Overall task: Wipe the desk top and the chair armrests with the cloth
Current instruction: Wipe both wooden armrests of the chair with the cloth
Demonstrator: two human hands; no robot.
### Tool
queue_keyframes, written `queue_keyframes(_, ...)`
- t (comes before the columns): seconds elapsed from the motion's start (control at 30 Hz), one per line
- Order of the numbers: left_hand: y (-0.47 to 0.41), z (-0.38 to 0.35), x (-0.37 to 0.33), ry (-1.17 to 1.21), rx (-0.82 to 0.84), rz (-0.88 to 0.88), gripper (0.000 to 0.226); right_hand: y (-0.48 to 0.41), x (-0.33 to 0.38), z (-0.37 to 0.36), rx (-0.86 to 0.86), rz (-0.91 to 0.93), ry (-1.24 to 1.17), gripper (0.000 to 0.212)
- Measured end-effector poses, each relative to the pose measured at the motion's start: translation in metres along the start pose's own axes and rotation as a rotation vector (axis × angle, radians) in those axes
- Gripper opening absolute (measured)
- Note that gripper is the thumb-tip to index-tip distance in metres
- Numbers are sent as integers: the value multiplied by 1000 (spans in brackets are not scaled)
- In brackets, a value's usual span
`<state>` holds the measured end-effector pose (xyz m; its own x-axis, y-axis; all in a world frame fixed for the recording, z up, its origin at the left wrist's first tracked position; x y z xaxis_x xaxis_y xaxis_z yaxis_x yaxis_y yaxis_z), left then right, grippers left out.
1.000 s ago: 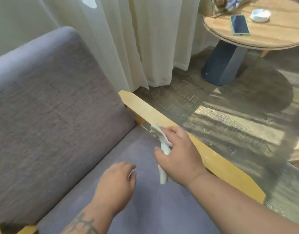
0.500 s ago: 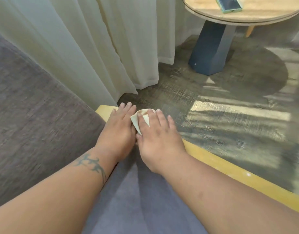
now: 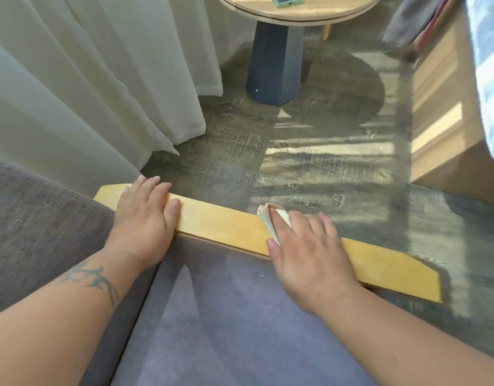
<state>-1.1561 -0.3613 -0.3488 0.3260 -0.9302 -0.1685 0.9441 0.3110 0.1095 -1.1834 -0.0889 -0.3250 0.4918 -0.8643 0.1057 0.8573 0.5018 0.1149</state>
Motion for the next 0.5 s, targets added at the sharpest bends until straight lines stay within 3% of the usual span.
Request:
queue_keyframes(0.13,-7,17,-43,-73,-23,-58,44,4,-12,4,18,-87,8,53)
queue_keyframes(0.2,-11,17,-88,29,0,-121,36,-5,-8,7,52,-141,-7,46)
queue_keyframes(0.27,-14,6,-130,165,34,-123,35,-13,-9,6,100,-186,-34,40)
queue_keyframes(0.5,-17,-12,-145,105,-61,-66,41,-14,-17,5,-1,-113,-125,33)
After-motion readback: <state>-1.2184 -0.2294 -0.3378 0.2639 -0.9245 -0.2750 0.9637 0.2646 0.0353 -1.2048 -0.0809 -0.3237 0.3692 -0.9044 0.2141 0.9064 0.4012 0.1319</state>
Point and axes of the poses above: each hand's wrist, its own y-axis away from the middle knuckle, its own z-axis out of the back of the hand, x = y × z, the point moved 5 cm from there along -y, towards the middle knuckle, and after that the axes turned 1 degree about -z, right-handed, at the moved point
